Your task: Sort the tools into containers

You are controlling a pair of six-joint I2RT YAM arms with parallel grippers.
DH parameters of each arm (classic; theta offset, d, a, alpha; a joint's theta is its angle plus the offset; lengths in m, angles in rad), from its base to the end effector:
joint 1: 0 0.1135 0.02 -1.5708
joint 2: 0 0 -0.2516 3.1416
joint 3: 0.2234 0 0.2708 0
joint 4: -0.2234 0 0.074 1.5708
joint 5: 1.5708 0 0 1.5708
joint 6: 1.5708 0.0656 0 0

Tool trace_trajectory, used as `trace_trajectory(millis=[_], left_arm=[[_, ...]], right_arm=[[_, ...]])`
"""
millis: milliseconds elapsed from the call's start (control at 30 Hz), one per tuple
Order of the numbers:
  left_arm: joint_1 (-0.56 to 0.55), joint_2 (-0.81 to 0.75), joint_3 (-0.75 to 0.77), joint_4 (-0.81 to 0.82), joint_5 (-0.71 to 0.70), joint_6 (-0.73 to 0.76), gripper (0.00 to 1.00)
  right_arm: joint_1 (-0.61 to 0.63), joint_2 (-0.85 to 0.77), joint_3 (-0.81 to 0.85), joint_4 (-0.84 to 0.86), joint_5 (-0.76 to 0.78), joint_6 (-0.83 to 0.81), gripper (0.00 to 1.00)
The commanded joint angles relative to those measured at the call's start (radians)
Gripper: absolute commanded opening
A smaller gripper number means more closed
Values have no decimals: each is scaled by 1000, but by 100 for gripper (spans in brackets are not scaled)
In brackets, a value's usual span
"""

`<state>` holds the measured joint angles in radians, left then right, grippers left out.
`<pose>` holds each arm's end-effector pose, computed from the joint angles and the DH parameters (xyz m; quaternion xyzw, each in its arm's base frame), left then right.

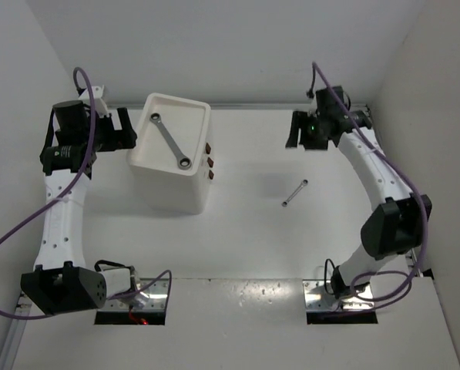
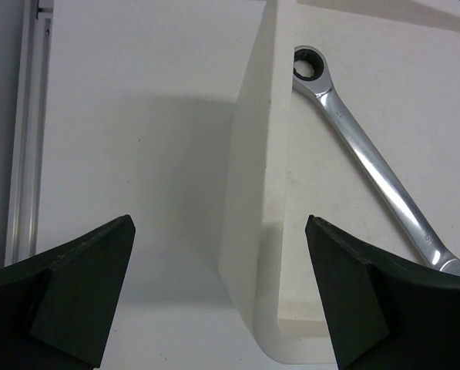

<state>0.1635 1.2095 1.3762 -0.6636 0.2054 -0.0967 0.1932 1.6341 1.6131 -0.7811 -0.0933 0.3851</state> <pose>0.3012 0.0361 0.3859 -0.0589 0.8543 -0.0711 0.5115 0.3895 0.0824 0.3189 0.0713 0.9234 0.1482 0.3467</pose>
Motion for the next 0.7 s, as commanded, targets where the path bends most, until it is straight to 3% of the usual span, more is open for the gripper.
trace_trajectory(millis=[0,133,300,667], left_arm=[[11,-13,27,47,-8,-55,100],[11,-13,18,47,-17,-55,100],[11,-13,7,38,-38,-55,100],[11,15,-3,38,-38,-55,100]], right_arm=[[-53,44,-229,-142,38,89,64],[-83,119,-308,-92,3,152,59],[-72,242,-216,-67,27,236,57],[-72,332,-193,-58,69,336,56]])
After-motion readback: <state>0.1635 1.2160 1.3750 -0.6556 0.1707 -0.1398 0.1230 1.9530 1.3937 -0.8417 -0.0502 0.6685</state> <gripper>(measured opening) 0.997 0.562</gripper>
